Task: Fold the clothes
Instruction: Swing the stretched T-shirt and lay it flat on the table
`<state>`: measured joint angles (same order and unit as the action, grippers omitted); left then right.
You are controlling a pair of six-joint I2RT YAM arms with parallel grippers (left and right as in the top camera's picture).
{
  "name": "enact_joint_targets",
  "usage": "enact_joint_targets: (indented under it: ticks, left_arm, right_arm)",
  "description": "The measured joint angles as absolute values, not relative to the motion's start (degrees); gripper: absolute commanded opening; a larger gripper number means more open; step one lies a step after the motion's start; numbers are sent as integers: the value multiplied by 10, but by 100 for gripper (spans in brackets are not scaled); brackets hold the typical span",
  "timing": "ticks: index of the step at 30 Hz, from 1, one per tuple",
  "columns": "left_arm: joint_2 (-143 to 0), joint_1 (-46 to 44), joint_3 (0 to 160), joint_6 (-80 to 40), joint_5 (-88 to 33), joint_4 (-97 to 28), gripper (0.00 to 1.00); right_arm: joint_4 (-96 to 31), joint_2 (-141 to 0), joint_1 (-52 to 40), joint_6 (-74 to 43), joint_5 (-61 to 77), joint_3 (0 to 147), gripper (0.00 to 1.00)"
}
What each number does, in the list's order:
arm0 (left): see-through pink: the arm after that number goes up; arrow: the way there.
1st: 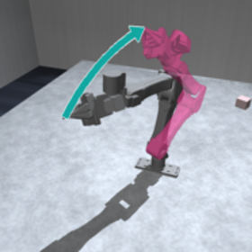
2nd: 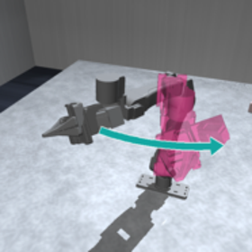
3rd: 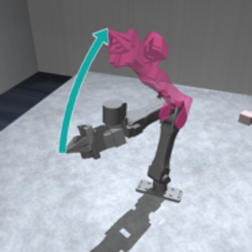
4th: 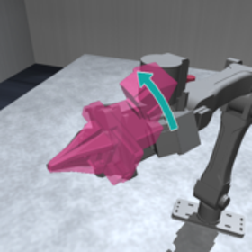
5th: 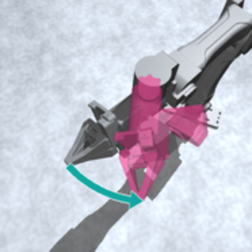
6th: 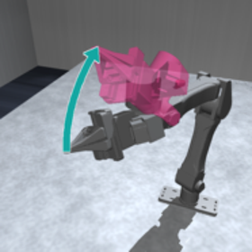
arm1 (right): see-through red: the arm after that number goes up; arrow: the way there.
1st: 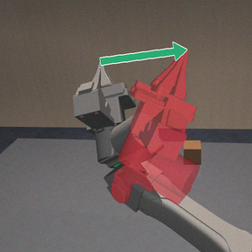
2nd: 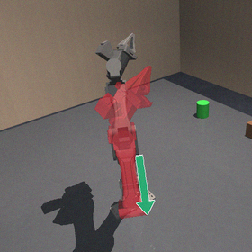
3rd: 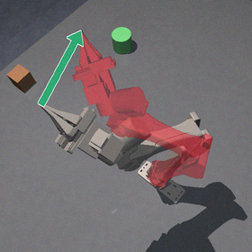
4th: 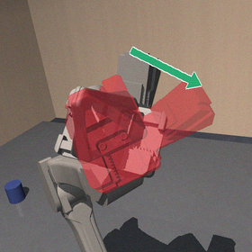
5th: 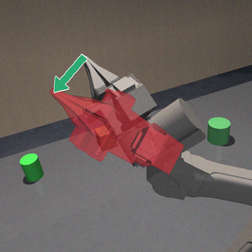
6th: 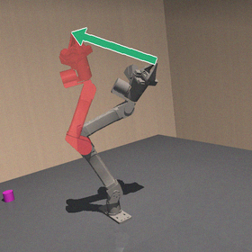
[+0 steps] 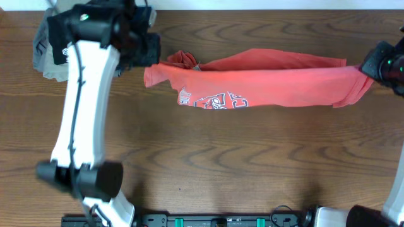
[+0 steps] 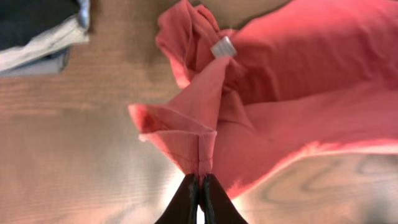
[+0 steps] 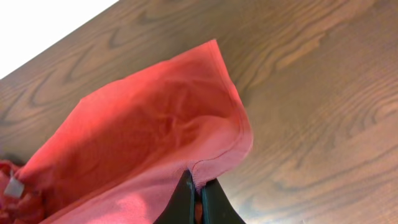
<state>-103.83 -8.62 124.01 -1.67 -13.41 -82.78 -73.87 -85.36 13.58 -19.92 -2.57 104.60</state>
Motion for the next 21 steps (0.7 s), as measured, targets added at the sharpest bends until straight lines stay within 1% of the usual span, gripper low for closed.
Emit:
enact_joint_targets:
  ticks: [6,12,17,20,21]
  left_arm:
    - [-908,-86,1241,-19,-152,-896,6]
    - [-819,-86,1255,-19,-162,-887,6]
    - [-845,-86,1259,-19,-163,-861,6]
    - [-904,-86,1251,-19,-164,-796,6]
    - [-935,-86,1248,-19,-164,-755,6]
  right_arm:
    - [-781,-800,136,-178,20,1046,1]
    - [-782,-769,136,-164,57,1047,1]
    - [-750,-811,134,-160,80,1048,1]
    - [-691,-856,124,-161,85,1048,1]
    - [-664,-872,118,-161,87,1048,1]
